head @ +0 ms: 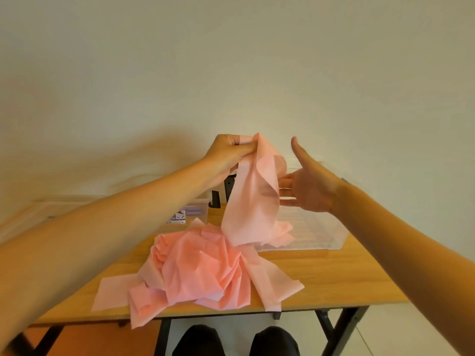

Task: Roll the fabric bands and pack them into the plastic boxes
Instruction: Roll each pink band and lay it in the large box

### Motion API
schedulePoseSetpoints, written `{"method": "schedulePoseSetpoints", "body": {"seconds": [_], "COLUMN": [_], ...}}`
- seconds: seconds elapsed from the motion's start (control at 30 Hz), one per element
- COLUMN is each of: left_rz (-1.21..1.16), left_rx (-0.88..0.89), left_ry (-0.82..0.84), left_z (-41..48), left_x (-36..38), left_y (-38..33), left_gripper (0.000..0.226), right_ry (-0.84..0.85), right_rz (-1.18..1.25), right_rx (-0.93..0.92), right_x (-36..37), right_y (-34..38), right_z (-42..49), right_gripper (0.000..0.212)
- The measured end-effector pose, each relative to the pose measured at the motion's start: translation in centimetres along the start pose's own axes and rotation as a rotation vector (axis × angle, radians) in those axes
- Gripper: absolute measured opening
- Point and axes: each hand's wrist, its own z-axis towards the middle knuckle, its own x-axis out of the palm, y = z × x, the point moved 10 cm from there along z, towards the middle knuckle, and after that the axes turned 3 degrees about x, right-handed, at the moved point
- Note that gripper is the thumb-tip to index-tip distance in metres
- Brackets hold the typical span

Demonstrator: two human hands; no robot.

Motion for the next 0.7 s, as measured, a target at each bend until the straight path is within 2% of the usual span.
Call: {"method": "schedulePoseSetpoints", "body": {"seconds": [0.1, 0.17, 0.2, 0.27, 0.3, 0.4, 0.5, 0.6, 0.7], "left_rz": [0.026, 0.048, 0.066, 0.103, 0.115, 0.021, -0.03, 0.008, 0.12], "left_rx": [0.067, 0.084, 0.085, 0.07, 0.05, -0.016, -0.069, -0.14, -0.184], "left_ry": [-0.059, -0.081, -0.084, -0.086, -0.086, 0.018, 0.221, 0.317, 0.385], "left_z": [-0.3, -0.8, -1.1, -1.3, -1.4, -2.6, -4.6, -7.0, -9.3], "left_x": [0.3, 0.8, 1.1, 1.3, 1.2, 1.9, 3.9, 4.7, 6.3], "left_y": [-0.4, -0.7, -0.8, -0.7, -0.5, 0.8, 3.7, 7.7, 8.7], "left_gripper": [0.009, 0.006, 0.006, 0.011, 0.02, 0.044, 0.047, 0.037, 0.009], "right_ry": [-0.067, -0.141, -0.161, -0.195, -0.226, -0.329, -0.364, -0.35, -0.359], "right_rz": [-0.161, -0.128, -0.111, -0.134, -0.125, 0.007, 0.095, 0.102, 0.099], "right_rx": [-0.074, -0.146, -0.204, -0.333, -0.372, -0.399, -0.426, -0.454, -0.445], "right_x": [-0.5, -1.2, -1.3, -1.4, -1.7, -3.0, -3.8, -3.6, -3.4], "right_y": [-1.2, -1.1, -0.6, 0.8, 1.3, 2.0, 3.0, 4.3, 4.7], "right_z": [0.2, 0.2, 0.0, -1.0, -1.5, -2.6, -3.6, -4.4, -4.8], "right_gripper": [0.08, 0.091, 0.09, 0.068, 0.066, 0.077, 0.082, 0.08, 0.075]}}
